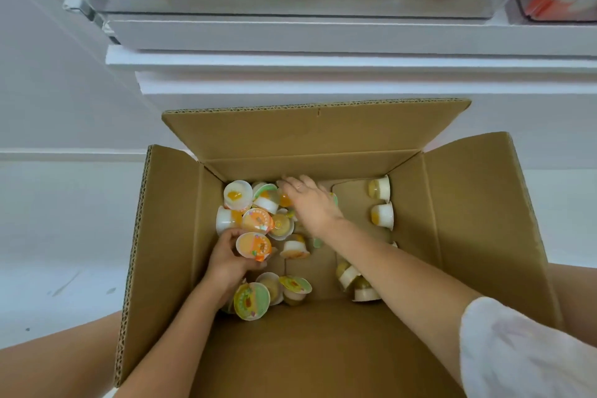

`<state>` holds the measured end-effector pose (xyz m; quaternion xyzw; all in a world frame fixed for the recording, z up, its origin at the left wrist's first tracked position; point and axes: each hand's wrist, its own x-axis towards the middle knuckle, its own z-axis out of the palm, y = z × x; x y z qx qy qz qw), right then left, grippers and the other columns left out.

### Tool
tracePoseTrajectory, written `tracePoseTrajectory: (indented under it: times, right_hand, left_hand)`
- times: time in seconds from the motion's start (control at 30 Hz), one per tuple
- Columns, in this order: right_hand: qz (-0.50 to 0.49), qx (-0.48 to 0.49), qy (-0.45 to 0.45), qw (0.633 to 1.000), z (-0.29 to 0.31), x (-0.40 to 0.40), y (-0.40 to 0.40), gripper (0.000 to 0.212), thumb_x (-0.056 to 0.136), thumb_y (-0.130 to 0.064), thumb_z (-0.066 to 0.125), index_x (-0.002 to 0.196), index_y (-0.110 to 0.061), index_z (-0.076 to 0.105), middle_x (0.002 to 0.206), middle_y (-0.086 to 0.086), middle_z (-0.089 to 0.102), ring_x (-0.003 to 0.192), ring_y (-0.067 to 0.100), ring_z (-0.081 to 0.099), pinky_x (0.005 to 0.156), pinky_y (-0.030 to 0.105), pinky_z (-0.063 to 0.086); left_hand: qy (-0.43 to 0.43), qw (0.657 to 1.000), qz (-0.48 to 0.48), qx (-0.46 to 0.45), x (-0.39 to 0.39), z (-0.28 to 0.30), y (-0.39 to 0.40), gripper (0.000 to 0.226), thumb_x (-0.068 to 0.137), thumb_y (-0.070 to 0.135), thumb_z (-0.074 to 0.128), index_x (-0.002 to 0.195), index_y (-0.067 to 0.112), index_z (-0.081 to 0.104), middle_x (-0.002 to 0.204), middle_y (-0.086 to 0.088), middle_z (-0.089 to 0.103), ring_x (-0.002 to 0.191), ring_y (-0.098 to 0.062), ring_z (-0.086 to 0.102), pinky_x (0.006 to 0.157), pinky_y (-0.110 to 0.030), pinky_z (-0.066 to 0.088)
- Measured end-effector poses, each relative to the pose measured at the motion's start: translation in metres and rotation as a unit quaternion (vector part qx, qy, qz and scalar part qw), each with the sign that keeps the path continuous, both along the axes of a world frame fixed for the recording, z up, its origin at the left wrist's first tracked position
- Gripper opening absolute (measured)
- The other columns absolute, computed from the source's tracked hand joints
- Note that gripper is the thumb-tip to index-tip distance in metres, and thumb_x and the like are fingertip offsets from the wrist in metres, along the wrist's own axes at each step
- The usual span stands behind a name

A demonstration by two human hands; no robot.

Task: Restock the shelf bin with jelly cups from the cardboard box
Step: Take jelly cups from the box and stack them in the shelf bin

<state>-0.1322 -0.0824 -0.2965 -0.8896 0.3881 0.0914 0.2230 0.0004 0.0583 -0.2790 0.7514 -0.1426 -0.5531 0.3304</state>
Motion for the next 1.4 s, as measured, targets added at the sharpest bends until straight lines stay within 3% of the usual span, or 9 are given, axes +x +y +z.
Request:
tracePoseTrajectory:
  times: [0.23,0.43,0.47,0.53,0.6,0.93,1.13,1.23,1.4]
  right_hand:
    - [0.035,-0.064,0.156,0.985,-0.019,0.041,-0.002,0.044,0.095,-0.006,0.043,0.138,-0.007,0.036,0.141,0.009,0.039,0.134,0.025,0.029,0.107,0.044,0.029]
    - [-0.185,0.028,-0.015,0.982,0.009,0.005,0.003,0.041,0.088,-0.024,0.063,0.125,-0.012,0.052,0.129,0.007,0.052,0.122,0.025,0.047,0.094,0.036,0.042]
    - [-0.321,0.122,-0.104,0.933,0.022,-0.003,0.006,0.035,0.086,-0.026,0.066,0.118,-0.013,0.057,0.123,0.008,0.058,0.114,0.024,0.054,0.090,0.035,0.046]
    - [-0.537,0.418,-0.288,0.674,0.055,-0.016,0.007,0.024,0.087,-0.025,0.067,0.106,-0.012,0.059,0.116,0.014,0.063,0.105,0.023,0.060,0.087,0.033,0.051]
    - [-0.546,0.575,-0.355,0.495,0.086,-0.034,0.006,0.028,0.091,-0.025,0.063,0.112,-0.009,0.056,0.115,0.017,0.061,0.103,0.023,0.061,0.084,0.032,0.054]
    - [-0.272,0.422,-0.423,0.754,0.273,-0.048,-0.007,0.032,0.087,-0.020,0.067,0.119,-0.016,0.063,0.113,0.006,0.067,0.101,0.015,0.066,0.084,0.029,0.056]
    - [-0.191,0.328,-0.507,0.774,0.349,-0.046,-0.007,0.047,0.074,-0.025,0.075,0.119,-0.024,0.064,0.121,0.004,0.063,0.104,0.014,0.066,0.081,0.027,0.056]
    - [-0.189,0.286,-0.510,0.788,0.359,-0.047,-0.013,0.046,0.073,-0.026,0.076,0.118,-0.026,0.064,0.119,0.006,0.065,0.102,0.019,0.067,0.089,0.033,0.055]
    - [-0.151,0.239,-0.510,0.813,0.371,-0.057,-0.027,0.042,0.080,-0.016,0.073,0.121,-0.023,0.063,0.116,-0.002,0.066,0.103,0.012,0.065,0.092,0.023,0.052]
  left_hand:
    - [-0.004,0.998,0.049,-0.041,0.009,-0.003,-0.018,0.061,0.065,-0.017,0.074,0.109,0.017,0.049,0.108,-0.001,0.058,0.092,-0.012,0.056,0.065,-0.021,0.047]
    - [-0.017,0.998,0.046,-0.046,0.009,0.006,-0.023,0.062,0.063,-0.016,0.075,0.110,0.018,0.050,0.106,0.000,0.060,0.098,-0.015,0.057,0.072,-0.021,0.048]
    - [-0.016,0.998,0.042,-0.051,0.008,0.010,-0.024,0.063,0.063,-0.014,0.076,0.110,0.019,0.051,0.108,-0.001,0.061,0.100,-0.017,0.058,0.076,-0.024,0.049]
    - [-0.011,0.997,0.013,-0.069,0.007,0.024,-0.030,0.062,0.061,-0.010,0.079,0.107,0.023,0.053,0.113,-0.003,0.061,0.105,-0.020,0.058,0.081,-0.030,0.051]
    - [-0.010,0.994,-0.058,-0.093,0.009,0.051,-0.039,0.061,0.060,-0.007,0.081,0.104,0.026,0.056,0.114,-0.002,0.062,0.107,-0.020,0.058,0.084,-0.033,0.052]
    - [-0.099,0.938,-0.242,-0.229,0.007,0.249,-0.080,0.057,0.063,0.011,0.086,0.110,0.021,0.058,0.109,0.001,0.067,0.099,-0.012,0.064,0.083,-0.017,0.051]
    - [-0.077,0.933,-0.140,-0.323,-0.007,0.319,-0.080,0.070,0.052,0.033,0.091,0.113,0.017,0.061,0.098,0.001,0.073,0.088,-0.012,0.069,0.081,-0.026,0.051]
    - [0.042,0.930,-0.077,-0.356,-0.024,0.328,-0.082,0.054,0.060,0.026,0.075,0.109,0.011,0.061,0.085,0.000,0.072,0.076,-0.009,0.066,0.073,-0.029,0.053]
    - [0.296,0.891,-0.018,-0.345,-0.030,0.329,-0.099,0.059,0.057,0.019,0.089,0.110,0.002,0.068,0.115,-0.021,0.066,0.108,-0.035,0.064,0.076,-0.041,0.058]
